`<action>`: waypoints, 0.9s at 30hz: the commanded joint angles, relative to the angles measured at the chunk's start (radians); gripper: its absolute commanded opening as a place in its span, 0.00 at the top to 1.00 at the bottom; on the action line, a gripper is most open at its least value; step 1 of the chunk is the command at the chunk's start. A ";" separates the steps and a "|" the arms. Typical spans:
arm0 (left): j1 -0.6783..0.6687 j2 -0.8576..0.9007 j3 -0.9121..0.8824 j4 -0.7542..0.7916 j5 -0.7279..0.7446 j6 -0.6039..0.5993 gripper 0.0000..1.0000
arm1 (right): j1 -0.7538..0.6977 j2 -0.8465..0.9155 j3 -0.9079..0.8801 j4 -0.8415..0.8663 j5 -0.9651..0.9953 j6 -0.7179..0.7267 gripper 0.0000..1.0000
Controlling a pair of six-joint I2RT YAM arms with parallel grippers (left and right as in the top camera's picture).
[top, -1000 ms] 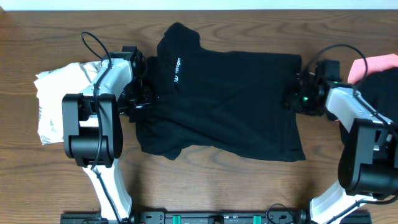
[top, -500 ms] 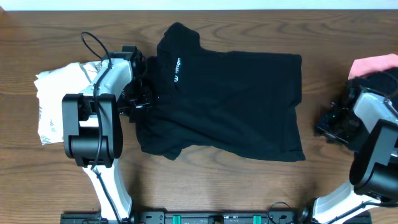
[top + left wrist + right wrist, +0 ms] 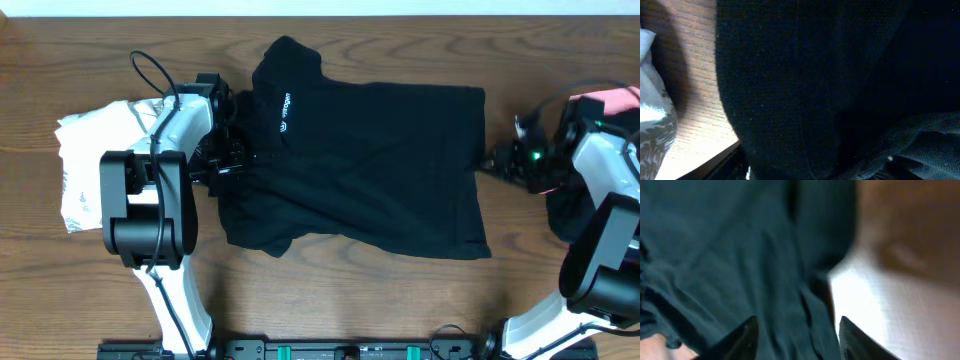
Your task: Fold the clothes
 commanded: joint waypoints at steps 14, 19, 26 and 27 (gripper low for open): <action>-0.005 0.028 -0.029 0.027 -0.006 0.002 0.31 | 0.105 0.008 0.021 0.014 0.327 0.097 0.43; -0.005 0.028 -0.029 0.027 -0.005 0.002 0.31 | 0.104 0.008 0.020 0.008 0.323 0.110 0.47; -0.005 0.028 -0.029 0.027 -0.005 0.002 0.31 | 0.111 0.010 -0.017 0.033 0.299 0.137 0.50; -0.005 0.028 -0.029 0.027 -0.005 0.002 0.31 | 0.111 0.010 -0.031 0.052 0.299 0.147 0.50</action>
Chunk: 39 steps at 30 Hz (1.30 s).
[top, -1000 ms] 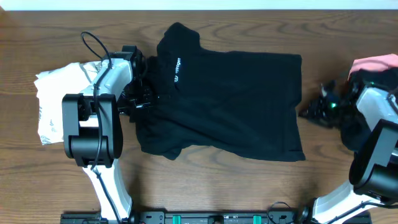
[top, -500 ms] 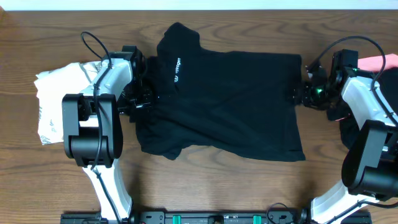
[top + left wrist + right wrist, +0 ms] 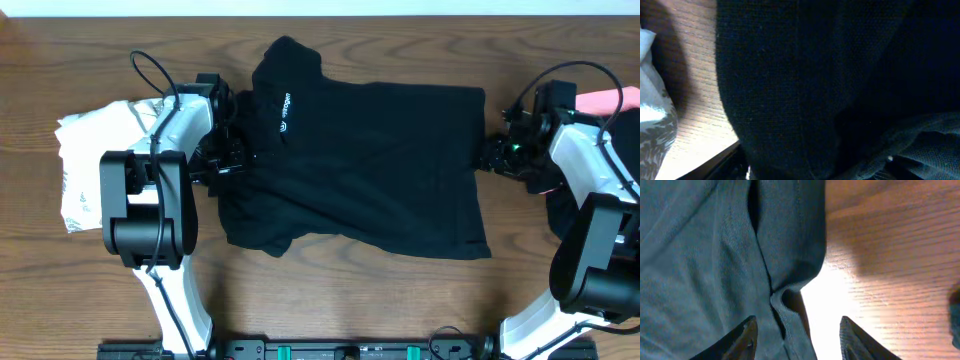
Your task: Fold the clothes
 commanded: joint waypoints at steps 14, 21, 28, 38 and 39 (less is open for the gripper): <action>-0.005 0.028 -0.029 0.027 -0.005 0.001 0.31 | 0.008 0.010 -0.115 0.134 -0.057 0.097 0.53; -0.005 0.028 -0.029 0.027 -0.005 0.001 0.31 | 0.029 0.010 -0.121 0.135 -0.057 0.105 0.56; -0.005 0.028 -0.029 0.027 -0.005 0.001 0.31 | 0.051 0.021 -0.125 0.156 -0.057 0.122 0.66; -0.005 0.028 -0.029 0.027 -0.005 0.002 0.31 | 0.051 0.028 -0.125 0.156 -0.056 0.131 0.75; -0.005 0.028 -0.029 0.027 -0.006 0.002 0.31 | 0.051 0.028 -0.125 0.156 -0.056 0.131 0.76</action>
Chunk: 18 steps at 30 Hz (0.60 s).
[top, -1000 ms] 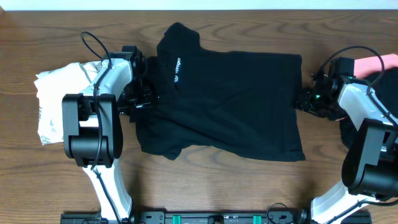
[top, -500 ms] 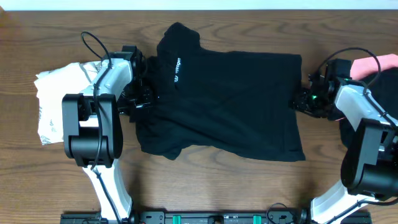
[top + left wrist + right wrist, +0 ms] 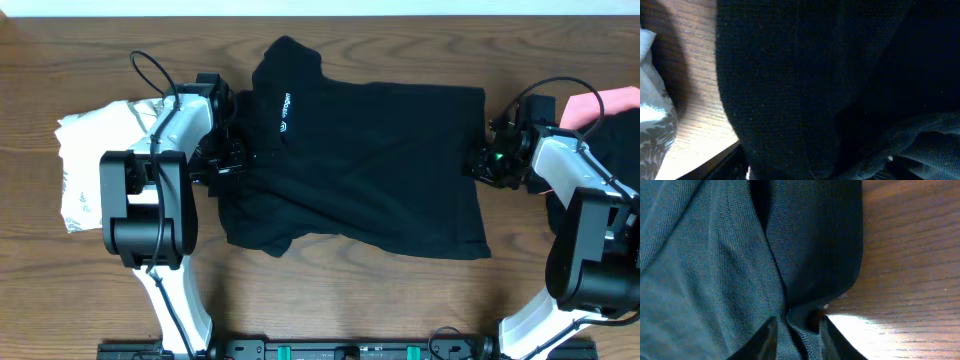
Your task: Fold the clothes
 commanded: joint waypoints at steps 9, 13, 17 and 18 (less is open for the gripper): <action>-0.005 0.028 -0.029 0.026 -0.006 0.001 0.31 | 0.006 0.013 -0.008 -0.006 0.023 0.011 0.99; -0.005 0.028 -0.029 0.026 -0.005 0.002 0.31 | 0.004 0.013 -0.008 -0.039 0.097 0.016 0.99; -0.005 0.028 -0.029 0.025 -0.006 0.002 0.31 | -0.007 0.013 -0.008 -0.089 0.204 0.037 0.99; -0.005 0.028 -0.029 0.023 -0.006 0.002 0.31 | -0.012 0.013 -0.008 -0.098 0.223 0.043 0.99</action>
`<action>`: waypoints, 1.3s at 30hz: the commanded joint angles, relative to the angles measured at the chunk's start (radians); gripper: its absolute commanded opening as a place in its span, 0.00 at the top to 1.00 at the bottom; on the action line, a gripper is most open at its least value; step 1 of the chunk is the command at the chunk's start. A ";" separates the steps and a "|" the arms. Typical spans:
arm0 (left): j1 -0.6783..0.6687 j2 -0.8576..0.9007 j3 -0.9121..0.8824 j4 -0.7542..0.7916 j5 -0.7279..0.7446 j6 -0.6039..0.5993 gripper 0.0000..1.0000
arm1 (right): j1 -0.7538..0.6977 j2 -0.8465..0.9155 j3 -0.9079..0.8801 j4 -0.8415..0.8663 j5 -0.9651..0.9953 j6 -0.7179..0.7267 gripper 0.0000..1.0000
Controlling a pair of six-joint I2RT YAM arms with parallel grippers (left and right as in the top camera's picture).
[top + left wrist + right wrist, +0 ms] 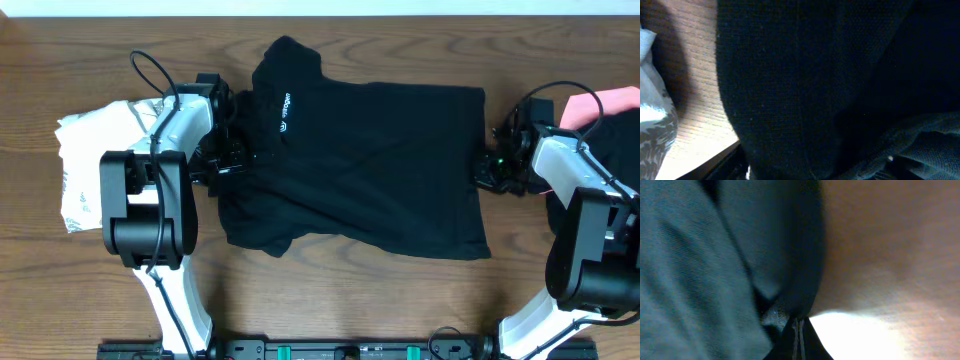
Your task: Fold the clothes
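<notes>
A black shirt (370, 165) lies spread flat on the wooden table (330, 295), with a small white logo near its upper left. My left gripper (228, 152) is at the shirt's left edge. Black cloth (790, 75) fills the left wrist view and runs down between the fingers, which it mostly hides. At the shirt's right edge, my right gripper (487, 170) has its jaws pressed together on the hem (798, 330). The cloth (690, 255) lies to their left, with bare wood to the right.
A folded white and patterned cloth (95, 165) lies left of the left arm and shows at the edge of the left wrist view (652, 125). A pink cloth (605, 100) and a dark cloth (570, 215) lie at the far right, beside the right arm.
My right gripper's jaws were narrowly apart around the shirt's right hem and are now shut on it. The right gripper sits slightly further right. The left gripper and shirt look unchanged.
My left gripper has stayed at the shirt's left edge, with black cloth filling its view. The right gripper first stood open just right of the shirt. It then came to the right hem, straddled it with narrower jaws, and now pinches it.
</notes>
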 commanded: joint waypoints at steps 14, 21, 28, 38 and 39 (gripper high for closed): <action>-0.005 0.028 -0.029 0.023 -0.005 0.002 0.31 | -0.079 0.013 -0.007 -0.032 0.169 0.040 0.85; -0.005 0.028 -0.029 0.019 -0.005 0.002 0.30 | -0.085 0.011 0.019 -0.034 0.167 -0.009 0.68; -0.005 0.028 -0.029 0.012 -0.005 0.002 0.30 | -0.088 0.008 0.167 -0.027 -0.072 -0.106 0.66; -0.005 0.028 -0.029 0.013 -0.005 0.002 0.30 | -0.085 0.028 0.228 0.012 -0.376 -0.167 0.50; -0.005 0.028 -0.029 0.013 -0.005 0.002 0.30 | -0.084 0.039 0.228 0.010 -0.376 -0.167 0.50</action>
